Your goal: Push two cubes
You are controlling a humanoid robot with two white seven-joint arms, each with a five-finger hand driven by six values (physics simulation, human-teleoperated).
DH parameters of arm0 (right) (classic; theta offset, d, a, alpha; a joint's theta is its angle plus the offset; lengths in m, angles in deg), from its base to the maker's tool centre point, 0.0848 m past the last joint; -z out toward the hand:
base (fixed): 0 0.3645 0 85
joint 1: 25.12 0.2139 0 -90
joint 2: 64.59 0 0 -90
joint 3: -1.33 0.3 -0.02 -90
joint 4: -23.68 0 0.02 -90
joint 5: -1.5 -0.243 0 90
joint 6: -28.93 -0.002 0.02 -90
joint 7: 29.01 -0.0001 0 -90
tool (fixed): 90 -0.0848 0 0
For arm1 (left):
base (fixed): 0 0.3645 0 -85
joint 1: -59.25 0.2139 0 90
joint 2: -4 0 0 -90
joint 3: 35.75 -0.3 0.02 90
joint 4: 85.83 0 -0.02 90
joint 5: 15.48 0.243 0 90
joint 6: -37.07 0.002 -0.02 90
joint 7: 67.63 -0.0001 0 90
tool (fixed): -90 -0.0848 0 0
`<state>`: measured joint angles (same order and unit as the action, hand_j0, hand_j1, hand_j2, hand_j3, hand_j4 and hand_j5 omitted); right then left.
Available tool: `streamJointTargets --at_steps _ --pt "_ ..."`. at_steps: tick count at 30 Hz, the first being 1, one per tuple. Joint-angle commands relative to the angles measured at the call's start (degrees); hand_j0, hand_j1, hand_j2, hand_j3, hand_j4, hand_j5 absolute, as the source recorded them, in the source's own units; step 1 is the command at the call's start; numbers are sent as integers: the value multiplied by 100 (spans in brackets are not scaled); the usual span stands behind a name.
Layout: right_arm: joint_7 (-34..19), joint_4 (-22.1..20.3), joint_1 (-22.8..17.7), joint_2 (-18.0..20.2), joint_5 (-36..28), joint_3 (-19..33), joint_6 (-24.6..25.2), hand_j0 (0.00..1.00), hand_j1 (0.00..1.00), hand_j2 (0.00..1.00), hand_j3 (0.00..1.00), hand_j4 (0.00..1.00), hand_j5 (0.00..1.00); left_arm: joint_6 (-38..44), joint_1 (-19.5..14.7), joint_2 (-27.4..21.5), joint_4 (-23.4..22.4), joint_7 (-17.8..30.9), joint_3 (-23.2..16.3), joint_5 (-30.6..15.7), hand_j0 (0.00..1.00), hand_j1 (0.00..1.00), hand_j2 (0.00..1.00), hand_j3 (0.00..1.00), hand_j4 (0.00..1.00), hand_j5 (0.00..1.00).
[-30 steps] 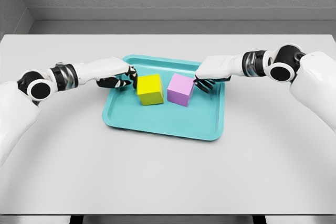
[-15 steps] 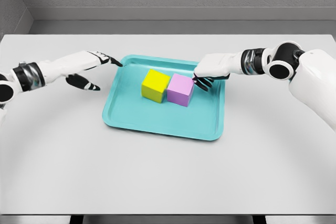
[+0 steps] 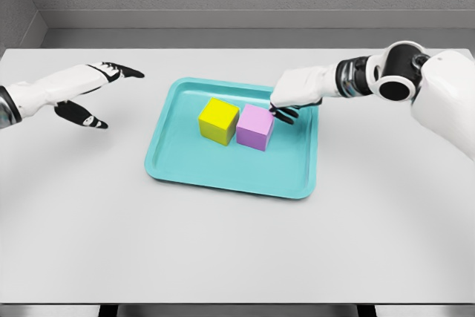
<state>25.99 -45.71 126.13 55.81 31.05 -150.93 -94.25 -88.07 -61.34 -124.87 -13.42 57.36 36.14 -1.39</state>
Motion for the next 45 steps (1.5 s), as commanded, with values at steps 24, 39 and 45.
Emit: streamJointTargets --at_steps 24,39,45 --pt "0 136 431 -105 -37 -1447 75 15 15 15 15 15 15 15 -18 442 -165 2 36 -64 100 100 100 100 100 100" --pt "0 136 448 -201 -46 -1438 75 15 15 15 15 15 15 15 -18 442 -253 2 36 -64 100 100 100 100 100 100" --pt "0 136 448 -263 -46 -1438 84 15 15 15 15 15 15 15 -18 442 -253 2 36 -64 100 100 100 100 100 100"
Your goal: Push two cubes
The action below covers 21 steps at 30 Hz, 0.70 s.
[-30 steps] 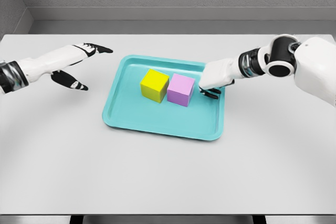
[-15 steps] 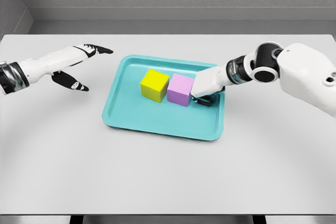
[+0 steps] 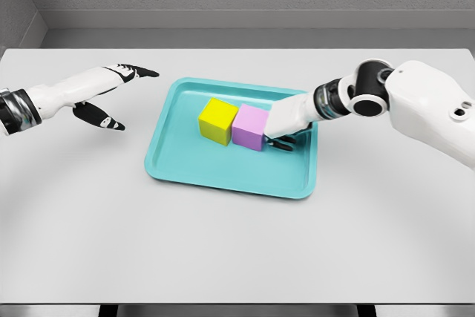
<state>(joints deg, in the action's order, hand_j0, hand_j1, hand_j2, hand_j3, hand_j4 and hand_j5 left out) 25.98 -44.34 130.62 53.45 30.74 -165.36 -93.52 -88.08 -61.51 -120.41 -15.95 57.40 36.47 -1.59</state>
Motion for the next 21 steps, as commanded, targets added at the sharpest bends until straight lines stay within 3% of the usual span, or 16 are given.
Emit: streamJointTargets --at_steps 1,21 --pt "1 0 0 -35 -14 6 11 15 15 15 15 15 15 15 0 -4 -1 -3 3 -44 100 100 100 100 100 100" --pt "1 35 -9 -18 -15 -3 2 16 16 16 16 16 16 15 0 14 -1 -3 3 -44 100 100 100 100 100 100"
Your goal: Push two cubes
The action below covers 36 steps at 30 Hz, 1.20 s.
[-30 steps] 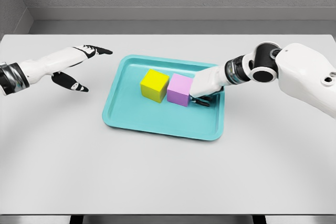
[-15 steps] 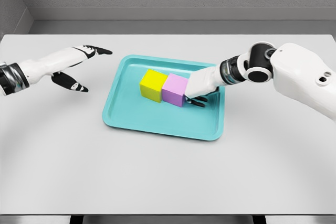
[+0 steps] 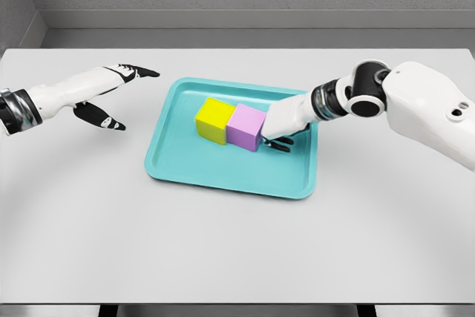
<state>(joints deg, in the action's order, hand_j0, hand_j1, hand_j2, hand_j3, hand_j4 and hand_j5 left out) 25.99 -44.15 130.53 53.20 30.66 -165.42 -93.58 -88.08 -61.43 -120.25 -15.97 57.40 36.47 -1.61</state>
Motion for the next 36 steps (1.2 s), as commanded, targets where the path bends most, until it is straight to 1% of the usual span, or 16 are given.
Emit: streamJointTargets --at_steps 1,2,4,8,11,13,15,19,21,22,23,25,26,31,34,36 --pt "0 51 0 16 -16 3 8 16 16 16 16 16 16 16 9 -3 2 -3 3 -77 100 100 100 100 100 100" --pt "0 59 17 34 -16 11 -1 16 16 16 16 16 16 16 53 -20 2 -3 -6 -314 100 100 100 100 100 100" --pt "0 95 114 95 -16 108 7 16 16 16 16 16 16 16 53 -29 10 -3 -6 -314 100 100 100 100 100 100" --pt "0 595 264 104 11 424 -10 16 16 16 16 16 16 16 53 -20 10 -3 -6 -306 100 100 100 100 100 100" --pt "0 1412 483 -36 37 468 -10 15 15 15 15 15 15 16 53 -20 10 -3 -6 -314 100 100 100 100 100 100" --pt "0 1896 606 -449 46 468 -1 14 14 14 14 14 14 16 70 -56 46 -3 -6 -350 100 100 100 100 100 100" --pt "0 2046 642 -704 230 468 34 14 14 14 14 14 14 16 70 -65 37 -3 -15 -358 100 100 100 100 100 100" --pt "0 2055 668 -994 230 460 43 14 14 14 14 14 14 16 228 -117 538 -3 -76 -394 100 100 100 100 100 100" --pt "0 2055 668 -1082 239 442 43 14 14 14 14 14 14 16 378 -591 748 -3 -331 -385 100 100 100 100 100 100" --pt "0 2055 659 -1118 230 433 43 14 14 14 14 14 14 16 395 -627 766 -3 -498 -420 85 85 85 85 85 85" --pt "0 2037 659 -1144 230 424 34 14 14 14 14 14 14 16 396 -627 924 -3 -832 -402 60 60 60 60 60 60" --pt "0 2019 650 -1153 230 416 34 14 14 14 14 14 14 16 325 -565 924 -3 -1070 -201 38 38 38 38 38 38" --pt "0 2011 633 -1153 222 416 34 14 14 14 14 14 14 16 308 -539 924 -3 -1210 -60 33 33 33 33 33 33" --pt "0 1940 607 -1153 213 398 8 14 14 14 14 14 14 16 193 225 837 -3 -1333 687 34 34 34 34 34 34" --pt "0 1949 606 -1161 213 398 8 14 14 14 14 14 14 16 79 296 810 -3 -1333 670 35 35 35 35 35 35" --pt "0 1949 606 -1161 204 354 8 14 14 14 14 14 14 16 -79 621 249 -3 -1342 696 36 36 36 36 36 36"
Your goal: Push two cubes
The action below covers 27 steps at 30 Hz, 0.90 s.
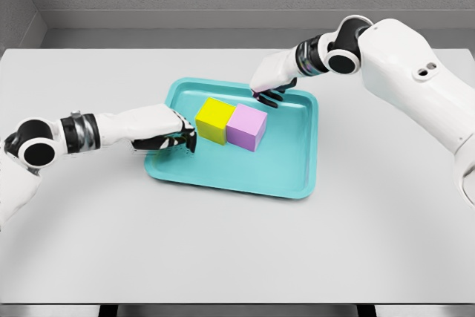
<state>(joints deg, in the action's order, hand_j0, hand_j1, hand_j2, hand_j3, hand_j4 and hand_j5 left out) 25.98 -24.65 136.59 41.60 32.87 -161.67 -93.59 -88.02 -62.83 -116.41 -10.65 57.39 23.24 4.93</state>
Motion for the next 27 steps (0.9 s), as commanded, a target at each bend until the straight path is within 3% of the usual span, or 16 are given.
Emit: streamJointTargets --at_steps 1,12,21,27 --pt "1 -1 0 -11 -8 -30 9 14 14 14 14 14 14 9 -26 334 -680 -1 -19 51 36 36 36 36 36 36" --pt "1 -1 -44 -134 -16 -38 9 14 14 14 14 14 14 9 -273 615 -1014 -1 -186 68 36 36 36 36 36 36" --pt "1 96 -35 -99 -8 5 44 14 14 14 14 14 14 9 -273 677 -1102 -1 -186 148 36 36 36 36 36 36" --pt "1 87 26 -64 19 23 325 14 14 14 14 14 14 9 -317 677 -1102 -1 -186 148 36 36 36 36 36 36"
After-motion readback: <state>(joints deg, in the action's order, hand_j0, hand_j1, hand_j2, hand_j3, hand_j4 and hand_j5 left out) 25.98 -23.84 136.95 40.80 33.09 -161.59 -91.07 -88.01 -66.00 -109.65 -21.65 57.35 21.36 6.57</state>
